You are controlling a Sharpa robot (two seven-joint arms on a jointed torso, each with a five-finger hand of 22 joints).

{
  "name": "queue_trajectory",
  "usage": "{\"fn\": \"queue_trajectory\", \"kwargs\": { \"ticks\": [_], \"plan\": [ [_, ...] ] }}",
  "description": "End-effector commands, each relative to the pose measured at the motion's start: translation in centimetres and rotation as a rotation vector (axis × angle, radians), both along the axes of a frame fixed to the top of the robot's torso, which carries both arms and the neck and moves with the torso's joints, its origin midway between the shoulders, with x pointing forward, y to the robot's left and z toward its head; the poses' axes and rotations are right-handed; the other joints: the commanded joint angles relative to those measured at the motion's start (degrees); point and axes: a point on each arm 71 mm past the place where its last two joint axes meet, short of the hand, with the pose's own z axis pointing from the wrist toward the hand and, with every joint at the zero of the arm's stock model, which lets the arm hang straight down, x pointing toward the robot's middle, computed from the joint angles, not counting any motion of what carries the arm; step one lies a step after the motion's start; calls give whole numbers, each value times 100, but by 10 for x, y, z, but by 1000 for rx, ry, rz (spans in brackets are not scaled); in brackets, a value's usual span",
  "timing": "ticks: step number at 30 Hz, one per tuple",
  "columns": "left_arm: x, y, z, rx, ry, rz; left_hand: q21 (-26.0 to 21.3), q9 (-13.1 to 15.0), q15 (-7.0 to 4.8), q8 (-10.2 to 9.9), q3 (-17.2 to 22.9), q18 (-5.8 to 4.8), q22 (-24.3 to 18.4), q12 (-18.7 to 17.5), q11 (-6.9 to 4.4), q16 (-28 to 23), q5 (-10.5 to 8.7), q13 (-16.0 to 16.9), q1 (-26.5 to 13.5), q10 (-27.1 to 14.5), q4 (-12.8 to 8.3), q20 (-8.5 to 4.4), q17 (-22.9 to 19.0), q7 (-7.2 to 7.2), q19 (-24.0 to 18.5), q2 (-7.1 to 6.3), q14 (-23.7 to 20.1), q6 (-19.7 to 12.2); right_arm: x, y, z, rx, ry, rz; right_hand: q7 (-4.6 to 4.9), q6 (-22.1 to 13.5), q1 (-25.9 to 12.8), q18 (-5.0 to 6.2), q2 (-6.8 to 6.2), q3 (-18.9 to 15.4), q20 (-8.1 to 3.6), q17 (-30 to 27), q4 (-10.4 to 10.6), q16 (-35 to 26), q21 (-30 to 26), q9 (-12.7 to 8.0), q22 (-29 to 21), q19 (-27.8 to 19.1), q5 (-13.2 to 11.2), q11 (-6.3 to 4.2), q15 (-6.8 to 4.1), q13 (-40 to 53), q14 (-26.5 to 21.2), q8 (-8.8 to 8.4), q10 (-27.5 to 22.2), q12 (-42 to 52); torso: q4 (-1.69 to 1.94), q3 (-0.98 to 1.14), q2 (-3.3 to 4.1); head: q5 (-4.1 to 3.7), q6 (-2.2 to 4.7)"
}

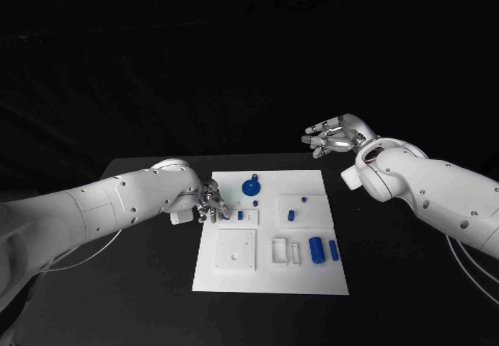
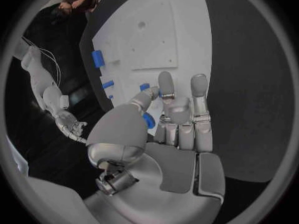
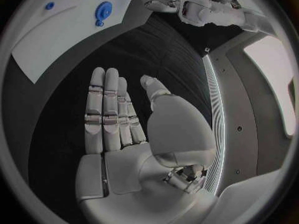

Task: Assemble the parts on the task board

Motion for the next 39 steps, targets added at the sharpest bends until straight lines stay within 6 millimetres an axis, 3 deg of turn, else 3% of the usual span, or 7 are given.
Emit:
{"fn": "queue_trajectory", "kwargs": {
  "ticks": [1,39],
  "plan": [
    [-2,-2,-1,14,41,-33,27,-13,-32,-11,428,54,103,18,-25,28,27,-9,27,260,-484,29,13,-473,-22,29,-19,513,0,2,-1,-1,1,18,11,-40,35,-74,31,-34,-11,-5,12,2,14,1,-9,-34,24,1,20,-4,-18,-2,-43,9,5,0,0,-3,-7],
    [4,-15,-1,40,40,-52,41,-9,-33,-18,415,58,99,14,-22,20,23,-5,14,260,-475,29,10,-471,-25,55,-23,502,-1,4,-3,1,4,22,12,-48,34,-74,30,-35,-11,-5,5,1,13,0,-9,-34,27,2,21,-5,-20,-3,-44,8,1,-1,-1,3,-13]
  ]
}}
